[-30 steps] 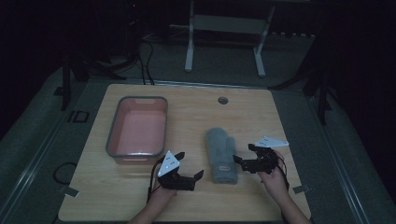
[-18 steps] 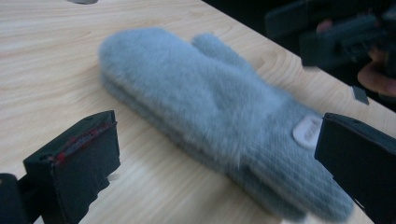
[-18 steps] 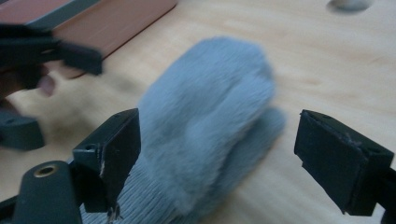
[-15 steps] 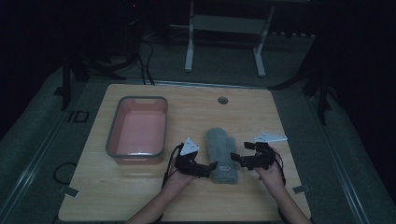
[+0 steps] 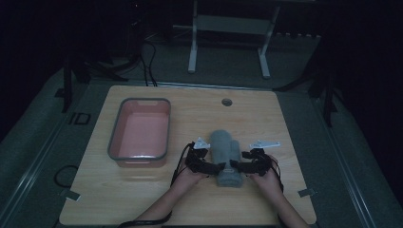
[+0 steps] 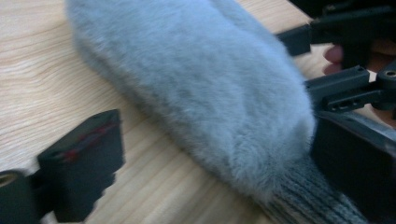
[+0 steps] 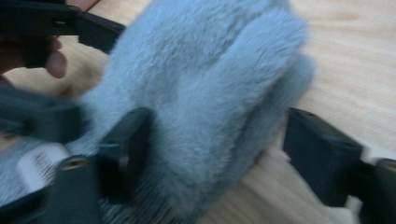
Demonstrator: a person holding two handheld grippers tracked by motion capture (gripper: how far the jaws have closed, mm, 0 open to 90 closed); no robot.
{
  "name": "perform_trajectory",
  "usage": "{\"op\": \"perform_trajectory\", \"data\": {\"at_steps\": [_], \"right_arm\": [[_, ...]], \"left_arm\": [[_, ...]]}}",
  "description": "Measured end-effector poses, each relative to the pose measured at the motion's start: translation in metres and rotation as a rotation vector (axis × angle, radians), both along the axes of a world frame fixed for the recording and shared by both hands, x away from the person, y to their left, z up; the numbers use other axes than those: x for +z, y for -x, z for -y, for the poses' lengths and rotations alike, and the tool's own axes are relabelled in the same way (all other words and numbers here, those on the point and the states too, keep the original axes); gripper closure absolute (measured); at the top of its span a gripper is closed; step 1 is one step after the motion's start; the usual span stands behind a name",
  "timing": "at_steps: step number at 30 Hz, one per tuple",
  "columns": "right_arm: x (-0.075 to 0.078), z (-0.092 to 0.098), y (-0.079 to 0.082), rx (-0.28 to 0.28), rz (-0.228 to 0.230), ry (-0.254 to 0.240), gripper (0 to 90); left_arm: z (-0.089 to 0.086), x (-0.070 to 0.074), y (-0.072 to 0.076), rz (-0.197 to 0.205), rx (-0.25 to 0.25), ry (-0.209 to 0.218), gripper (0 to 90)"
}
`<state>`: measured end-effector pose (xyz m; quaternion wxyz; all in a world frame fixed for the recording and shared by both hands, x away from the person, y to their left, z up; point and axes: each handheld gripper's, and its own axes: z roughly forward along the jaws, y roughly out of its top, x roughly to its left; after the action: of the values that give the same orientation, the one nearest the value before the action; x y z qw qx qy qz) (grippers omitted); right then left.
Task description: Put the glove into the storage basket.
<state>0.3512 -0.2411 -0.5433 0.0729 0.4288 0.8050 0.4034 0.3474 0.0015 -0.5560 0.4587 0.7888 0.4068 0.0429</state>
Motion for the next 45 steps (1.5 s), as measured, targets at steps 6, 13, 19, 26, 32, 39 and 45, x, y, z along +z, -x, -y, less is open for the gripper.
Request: {"op": "perform_trajectory", "data": {"at_steps": [6, 13, 19, 26, 32, 39, 45], "right_arm": [[-0.002, -0.003, 0.0, -0.019, -0.019, 0.036, 31.8], [-0.008, 0.001, -0.006, -0.012, -0.08, -0.015, 38.8], [-0.009, 0.001, -0.007, 0.028, -0.118, -0.062, 59.1], [-0.006, -0.001, -0.004, 0.035, -0.104, -0.055, 72.1], [0.003, 0.0, 0.0, 0.036, -0.101, -0.071, 76.6], [0.023, -0.003, 0.006, 0.05, -0.068, -0.098, 77.9], [0.05, -0.007, 0.009, 0.052, -0.019, -0.139, 77.9]], "left_arm": [[0.007, -0.002, -0.006, -0.019, 0.012, -0.04, 9.1], [0.009, -0.005, -0.009, -0.032, -0.029, -0.016, 27.7], [0.012, -0.007, -0.012, -0.071, -0.068, 0.026, 47.0], [0.013, -0.005, -0.013, -0.092, -0.121, 0.052, 71.8], [0.01, 0.004, -0.009, -0.075, -0.125, 0.075, 76.7], [0.003, 0.028, -0.007, -0.046, -0.145, 0.079, 77.2], [-0.005, 0.059, -0.007, -0.002, -0.156, 0.089, 77.2]]}}
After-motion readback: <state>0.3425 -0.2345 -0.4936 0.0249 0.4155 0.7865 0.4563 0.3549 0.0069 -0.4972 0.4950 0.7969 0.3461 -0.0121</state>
